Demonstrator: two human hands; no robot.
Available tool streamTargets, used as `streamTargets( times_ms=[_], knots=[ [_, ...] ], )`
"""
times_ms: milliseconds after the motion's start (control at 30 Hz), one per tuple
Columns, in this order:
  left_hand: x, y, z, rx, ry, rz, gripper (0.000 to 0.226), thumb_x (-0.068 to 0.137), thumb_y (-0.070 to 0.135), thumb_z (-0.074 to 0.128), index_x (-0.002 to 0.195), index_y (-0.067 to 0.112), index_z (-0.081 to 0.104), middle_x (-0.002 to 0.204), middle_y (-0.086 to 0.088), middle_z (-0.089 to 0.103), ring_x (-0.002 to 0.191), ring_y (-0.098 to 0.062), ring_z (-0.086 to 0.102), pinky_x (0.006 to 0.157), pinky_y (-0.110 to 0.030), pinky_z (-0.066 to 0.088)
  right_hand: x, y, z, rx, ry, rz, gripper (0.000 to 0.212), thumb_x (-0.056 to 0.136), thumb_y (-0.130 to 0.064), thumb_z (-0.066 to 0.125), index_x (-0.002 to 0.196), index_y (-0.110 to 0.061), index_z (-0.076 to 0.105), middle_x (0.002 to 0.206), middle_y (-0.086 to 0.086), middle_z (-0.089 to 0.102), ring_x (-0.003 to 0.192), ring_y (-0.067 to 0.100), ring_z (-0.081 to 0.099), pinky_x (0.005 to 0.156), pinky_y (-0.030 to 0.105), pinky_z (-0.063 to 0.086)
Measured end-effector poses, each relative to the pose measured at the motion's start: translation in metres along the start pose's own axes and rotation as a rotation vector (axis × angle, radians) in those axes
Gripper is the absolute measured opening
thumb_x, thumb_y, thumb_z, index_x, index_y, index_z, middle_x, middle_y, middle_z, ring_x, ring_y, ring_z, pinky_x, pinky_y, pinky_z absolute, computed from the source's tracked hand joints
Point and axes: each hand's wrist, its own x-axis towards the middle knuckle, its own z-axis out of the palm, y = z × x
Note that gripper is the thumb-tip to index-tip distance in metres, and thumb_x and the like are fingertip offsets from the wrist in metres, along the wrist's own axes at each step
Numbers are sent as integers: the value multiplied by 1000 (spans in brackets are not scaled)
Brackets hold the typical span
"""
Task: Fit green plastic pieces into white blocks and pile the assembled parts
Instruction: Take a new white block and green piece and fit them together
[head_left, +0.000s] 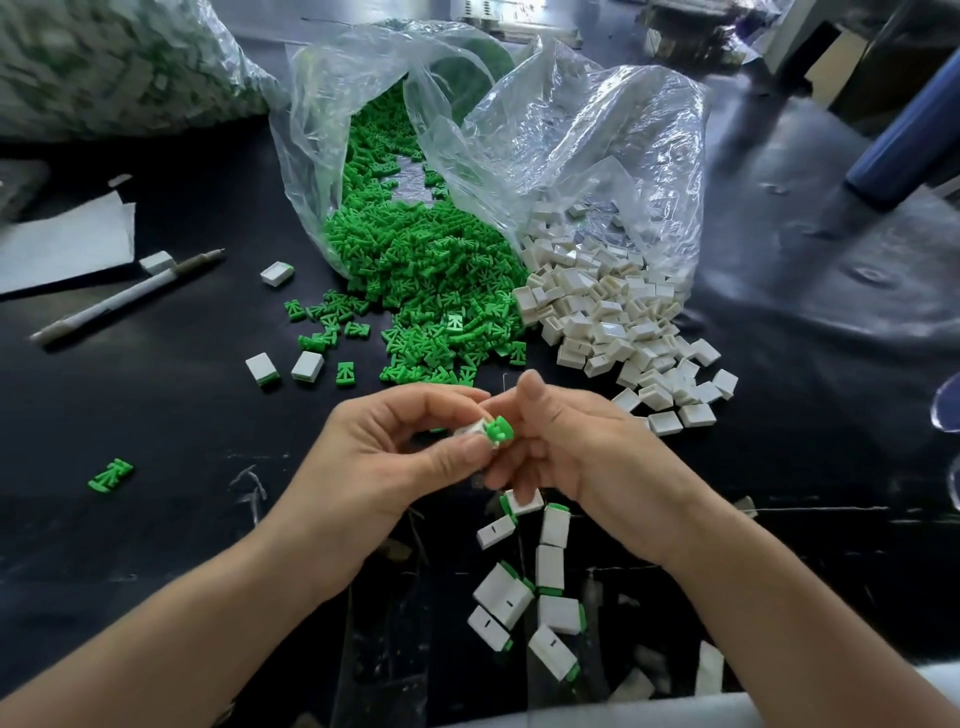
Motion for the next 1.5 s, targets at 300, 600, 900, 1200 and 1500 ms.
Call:
streamTargets(
  times_ms=[300, 600, 900, 1200, 1500],
  knots=[
    [-3, 2, 3, -25, -47, 11, 24, 61, 17, 68, 83, 9, 73, 76, -9, 71, 57, -17, 63, 57, -21, 52, 1, 2, 10, 176, -141, 132, 47, 78, -50, 43, 85, -5, 56, 63, -1, 57, 55, 8, 50, 51, 17, 42],
    [-3, 2, 4, 12, -14, 38, 20, 61, 14, 66, 78, 5, 73, 92, -10, 71, 66, -22, 67, 60, -21, 54, 1, 6, 12, 113, -102, 123, 50, 77, -53, 48, 93, -6, 55, 59, -9, 47, 53, 5, 40, 50, 15, 36],
    [-2, 2, -1, -28, -55, -10, 19, 69, 10, 62, 82, 11, 76, 98, -5, 73, 69, -23, 67, 64, -22, 53, 1, 1, 6, 96, -118, 102, 46, 80, -47, 44, 93, -4, 54, 65, -3, 49, 56, 6, 42, 51, 15, 35],
    [-2, 2, -5, 13, -36, -22, 21, 58, 21, 69, 76, 17, 77, 104, -1, 72, 91, -16, 68, 74, -23, 54, 2, 1, 8, 20, -114, 61, 38, 81, -49, 49, 77, -11, 54, 65, -6, 59, 55, 4, 53, 49, 14, 38],
    [-2, -2, -2, 3, -8, -36, 18, 67, 12, 61, 75, 17, 76, 103, -1, 72, 95, -16, 68, 83, -23, 53, 0, 2, 10, -102, -70, 55, 31, 72, -49, 44, 74, -19, 53, 63, -11, 55, 53, 0, 48, 51, 13, 37]
  ],
)
